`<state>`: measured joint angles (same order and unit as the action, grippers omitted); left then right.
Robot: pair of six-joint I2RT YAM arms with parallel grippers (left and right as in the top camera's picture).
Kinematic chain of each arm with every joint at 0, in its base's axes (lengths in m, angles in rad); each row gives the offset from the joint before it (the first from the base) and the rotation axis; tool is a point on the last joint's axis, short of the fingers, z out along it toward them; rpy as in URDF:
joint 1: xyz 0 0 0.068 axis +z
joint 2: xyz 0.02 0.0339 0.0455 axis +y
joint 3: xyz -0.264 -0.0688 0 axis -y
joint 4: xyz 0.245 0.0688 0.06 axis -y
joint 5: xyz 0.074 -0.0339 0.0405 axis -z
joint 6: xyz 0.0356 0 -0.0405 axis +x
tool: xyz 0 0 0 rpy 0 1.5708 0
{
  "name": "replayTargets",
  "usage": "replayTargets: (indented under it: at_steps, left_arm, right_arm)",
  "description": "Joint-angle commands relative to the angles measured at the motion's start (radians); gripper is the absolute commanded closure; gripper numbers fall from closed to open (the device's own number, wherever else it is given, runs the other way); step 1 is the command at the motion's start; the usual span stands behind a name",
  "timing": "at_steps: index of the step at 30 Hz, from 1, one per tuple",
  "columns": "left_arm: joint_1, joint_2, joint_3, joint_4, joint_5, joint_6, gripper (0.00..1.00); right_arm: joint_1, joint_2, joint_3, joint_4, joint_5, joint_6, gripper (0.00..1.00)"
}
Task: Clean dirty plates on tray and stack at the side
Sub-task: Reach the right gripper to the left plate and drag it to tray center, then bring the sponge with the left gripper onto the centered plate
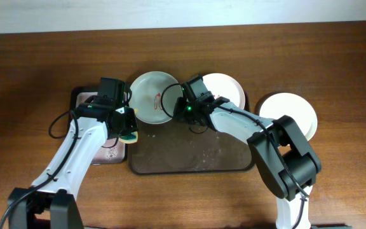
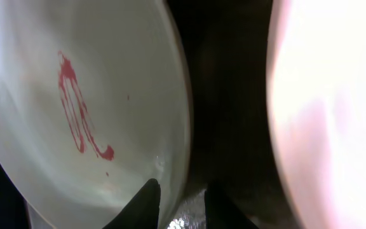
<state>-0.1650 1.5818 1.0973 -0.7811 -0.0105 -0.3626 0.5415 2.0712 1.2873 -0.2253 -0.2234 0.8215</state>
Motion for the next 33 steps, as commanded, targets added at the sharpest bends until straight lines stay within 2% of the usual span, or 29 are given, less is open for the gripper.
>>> replayTargets:
  at_steps: [1,4,6,15,18,19,23,24,26,30,33]
  left_arm:
    - [0.003,-0.023,0.002,0.003,0.008,-0.006,1.00]
    - [0.003,-0.023,0.001,0.003,0.008,-0.006,1.00]
    - [0.003,-0.023,0.001,0.005,0.008,-0.006,1.00]
    - [0.002,-0.023,0.001,0.006,0.008,-0.006,1.00]
    - [0.003,-0.023,0.001,0.006,0.008,-0.007,1.00]
    - [0.003,-0.023,0.001,0.006,0.008,-0.006,1.00]
    - [0.002,-0.023,0.001,0.006,0.009,-0.006,1.00]
    - [0.002,-0.023,0.001,0.005,0.016,-0.006,1.00]
    - [0.002,-0.023,0.001,0.005,0.016,-0.006,1.00]
    - [0.002,-0.023,0.001,0.004,0.016,-0.006,1.00]
    - [0.002,-0.023,0.001,0.003,0.016,-0.006,1.00]
  right_arm:
    - [0.008,0.007,0.005,-0.098,-0.035,-0.037,0.83]
    - [0.007,-0.009,0.005,-0.205,-0.034,-0.089,0.90]
    - [0.007,-0.028,0.005,-0.260,-0.034,-0.116,0.91]
    - [0.007,-0.124,0.005,-0.546,-0.035,-0.183,0.89]
    - [0.007,-0.124,0.005,-0.601,-0.034,-0.245,0.75]
    - [0.006,-0.124,0.005,-0.600,-0.029,-0.274,0.70]
    - [-0.008,-0.124,0.008,-0.554,0.045,-0.368,0.67]
    - [-0.023,-0.124,0.008,-0.515,0.092,-0.373,0.57]
    - [-0.038,-0.124,0.008,-0.462,0.097,-0.389,0.49]
    - [-0.046,-0.122,0.008,-0.348,0.091,-0.418,0.50]
    - [-0.043,-0.120,0.008,-0.323,0.032,-0.418,0.64]
